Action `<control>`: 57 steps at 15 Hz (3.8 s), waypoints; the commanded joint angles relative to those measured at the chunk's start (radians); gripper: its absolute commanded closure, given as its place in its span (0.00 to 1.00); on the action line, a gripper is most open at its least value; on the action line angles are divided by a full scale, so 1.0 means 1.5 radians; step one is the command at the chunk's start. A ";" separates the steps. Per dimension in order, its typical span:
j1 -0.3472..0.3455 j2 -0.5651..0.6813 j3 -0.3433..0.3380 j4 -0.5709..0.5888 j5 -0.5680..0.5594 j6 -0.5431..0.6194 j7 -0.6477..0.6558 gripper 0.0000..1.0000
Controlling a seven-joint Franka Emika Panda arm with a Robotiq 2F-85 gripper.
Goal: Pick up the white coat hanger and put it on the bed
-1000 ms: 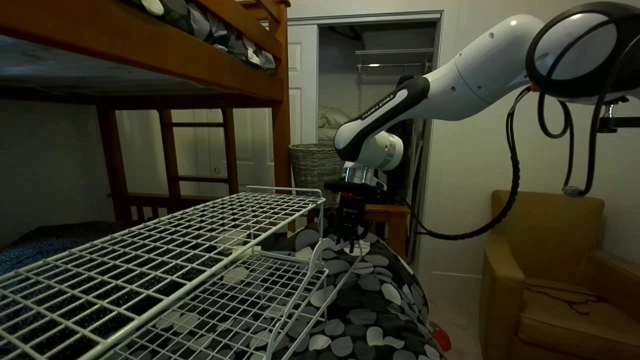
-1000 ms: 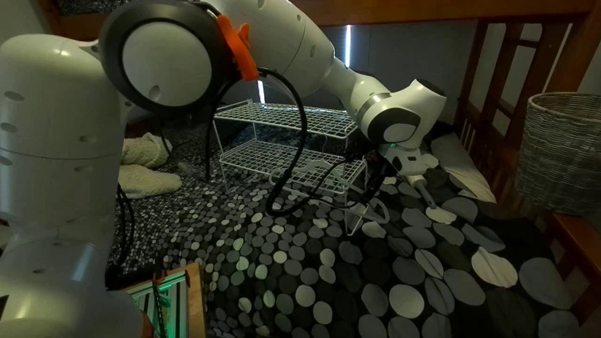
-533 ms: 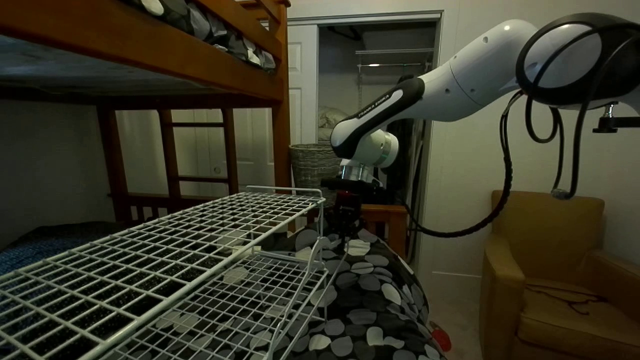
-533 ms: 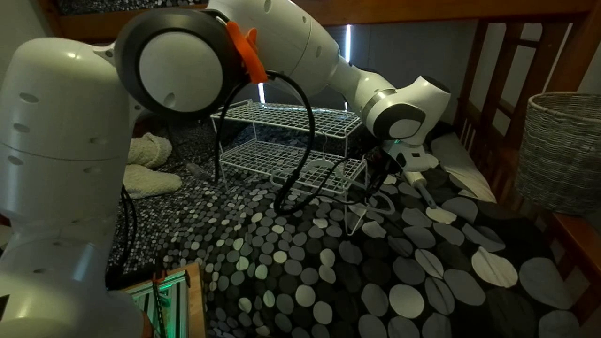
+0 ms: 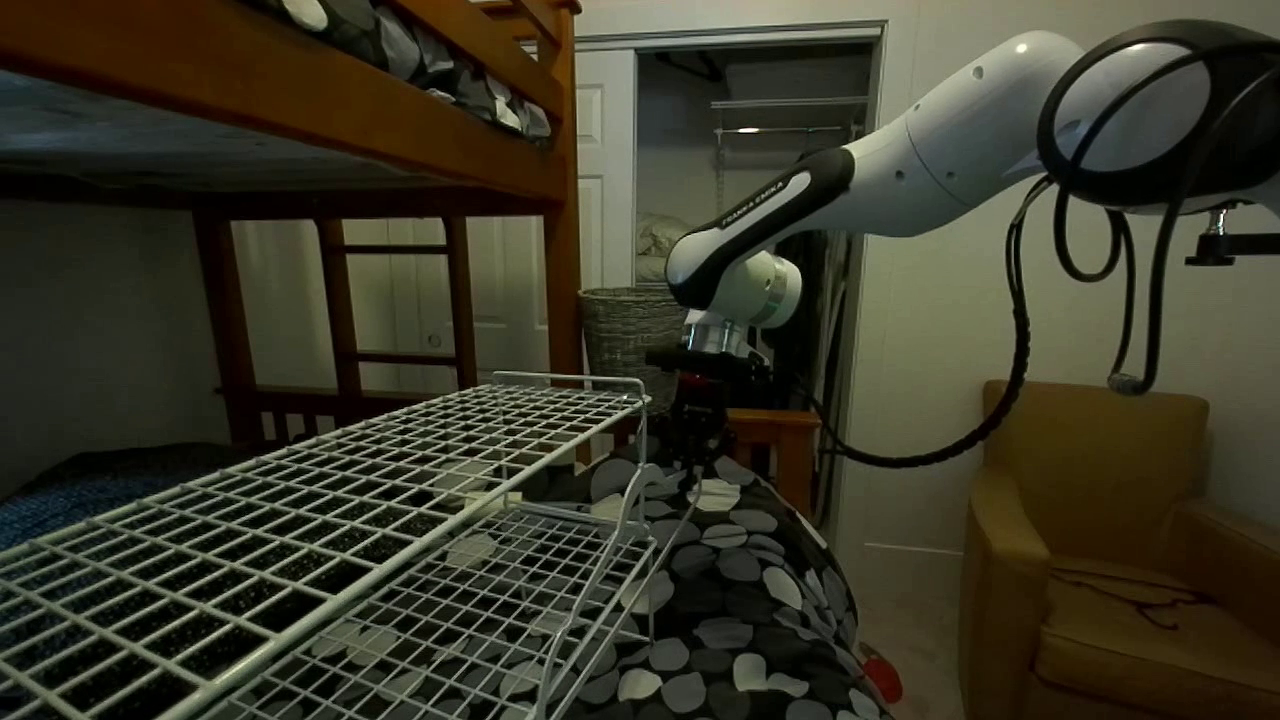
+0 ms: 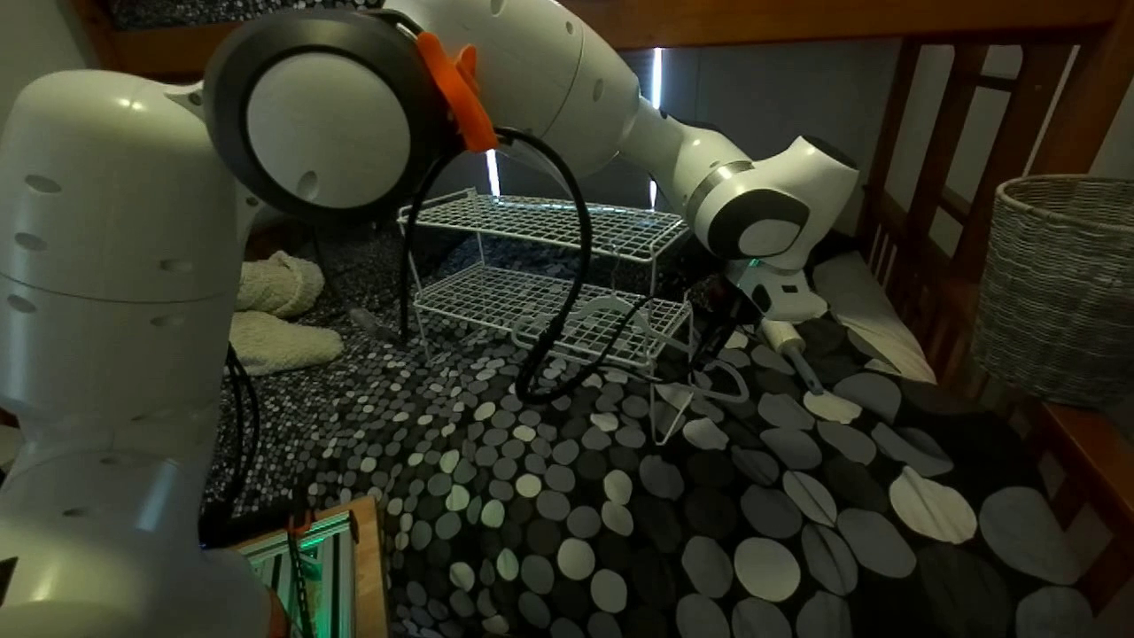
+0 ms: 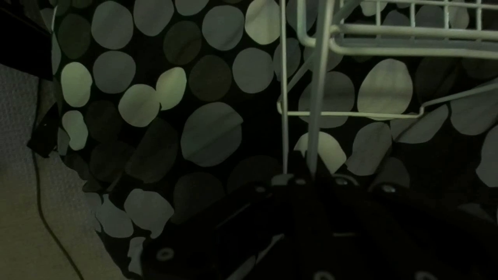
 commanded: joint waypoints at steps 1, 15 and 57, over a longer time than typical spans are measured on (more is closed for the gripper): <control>-0.010 -0.034 -0.005 -0.030 0.031 -0.028 -0.008 0.99; -0.040 -0.065 -0.019 -0.094 0.092 -0.075 -0.022 0.99; -0.055 -0.032 -0.069 -0.053 0.103 -0.256 0.019 0.99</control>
